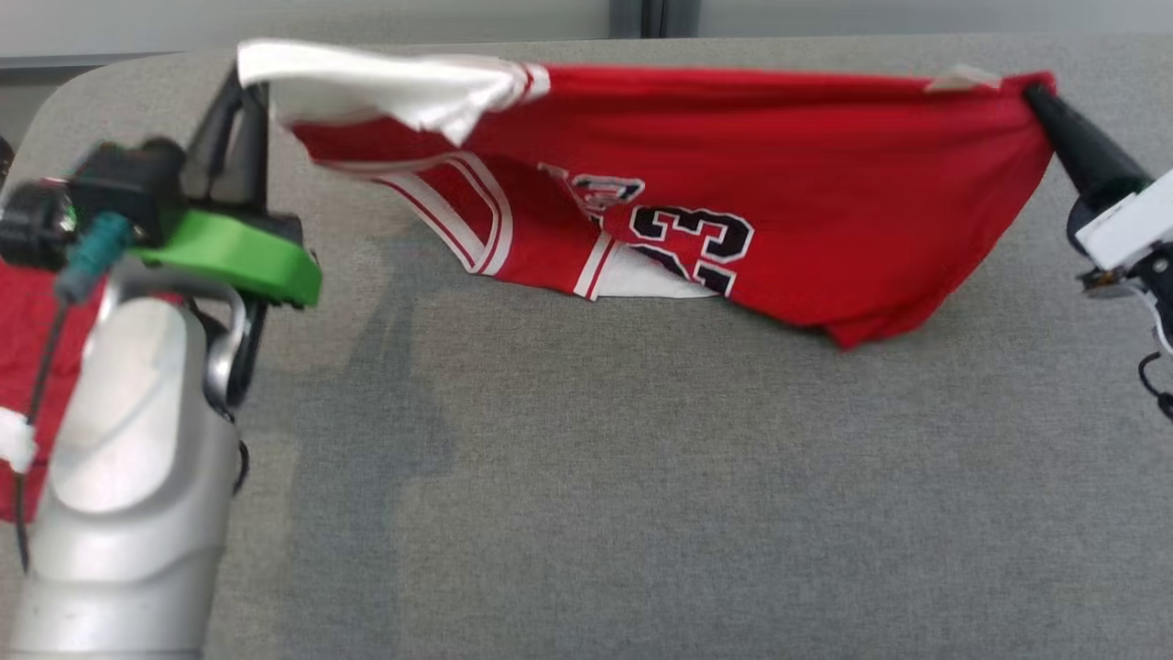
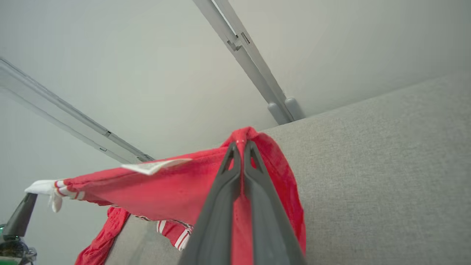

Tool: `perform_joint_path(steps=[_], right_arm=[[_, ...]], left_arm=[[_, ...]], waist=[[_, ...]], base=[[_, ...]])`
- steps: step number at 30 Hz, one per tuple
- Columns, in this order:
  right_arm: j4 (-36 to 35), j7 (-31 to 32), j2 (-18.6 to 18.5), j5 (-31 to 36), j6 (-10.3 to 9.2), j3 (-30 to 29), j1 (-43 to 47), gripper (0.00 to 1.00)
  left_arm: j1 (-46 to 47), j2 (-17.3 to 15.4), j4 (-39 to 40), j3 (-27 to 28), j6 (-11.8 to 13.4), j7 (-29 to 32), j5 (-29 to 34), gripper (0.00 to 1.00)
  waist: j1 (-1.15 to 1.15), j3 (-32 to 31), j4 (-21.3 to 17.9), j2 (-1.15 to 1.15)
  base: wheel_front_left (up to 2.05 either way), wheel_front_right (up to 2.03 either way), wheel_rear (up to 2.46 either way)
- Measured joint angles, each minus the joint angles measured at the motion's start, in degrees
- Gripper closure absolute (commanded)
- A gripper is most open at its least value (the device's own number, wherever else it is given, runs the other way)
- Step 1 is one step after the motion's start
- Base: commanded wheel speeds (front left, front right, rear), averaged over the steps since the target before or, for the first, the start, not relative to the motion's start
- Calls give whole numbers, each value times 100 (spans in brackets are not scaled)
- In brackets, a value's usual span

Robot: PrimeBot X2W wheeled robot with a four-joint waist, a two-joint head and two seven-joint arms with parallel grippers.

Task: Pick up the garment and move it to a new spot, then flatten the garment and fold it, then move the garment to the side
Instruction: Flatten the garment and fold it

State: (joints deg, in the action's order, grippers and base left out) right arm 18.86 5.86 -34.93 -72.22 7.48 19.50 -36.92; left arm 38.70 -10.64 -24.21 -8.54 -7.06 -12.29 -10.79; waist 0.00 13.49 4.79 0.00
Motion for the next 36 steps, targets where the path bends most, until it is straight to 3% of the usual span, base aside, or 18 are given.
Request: perform_joint_path(steps=[6, 11, 17, 22, 25, 31, 36], right_arm=[[-204, -187, -380, 367, 1, -44, -802, 100], [121, -160, -352, 795, 1, 55, -1677, 100], [1263, -582, 235, 1651, 2, 116, -3492, 100], [2147, -1623, 750, 2571, 2, 123, -4829, 100], [2390, -1980, 837, 2962, 4, 99, -5349, 100], [1980, -2085, 834, 3540, 3, -88, -5504, 100], [1161, -2090, 825, 3980, 0, -465, -4735, 100]], left_arm=[[1439, -430, 271, -183, -33, 487, -209, 100], [2568, -708, -32, -636, -44, 859, -369, 100], [4418, -934, -1018, -1111, -49, 895, -313, 100], [5754, -956, -1736, -1158, 56, 144, -5, 100], [6253, -912, -1929, -1146, 172, -172, 94, 100], [6143, -800, -1537, -1137, 163, -276, 137, 100], [4947, -781, -939, -1087, 98, -282, 127, 100]], waist=[[0, 88, -106, 0], [0, 252, -178, 0], [0, 702, -269, 0], [0, 1230, -359, 0], [0, 1550, -408, 0], [1, 2159, -421, 0], [2, 2508, -290, 0]], base=[[0, 0, 0], [0, 0, 0], [0, 0, 0], [0, 0, 0], [0, 0, 0], [0, 0, 0], [0, 0, 0]])
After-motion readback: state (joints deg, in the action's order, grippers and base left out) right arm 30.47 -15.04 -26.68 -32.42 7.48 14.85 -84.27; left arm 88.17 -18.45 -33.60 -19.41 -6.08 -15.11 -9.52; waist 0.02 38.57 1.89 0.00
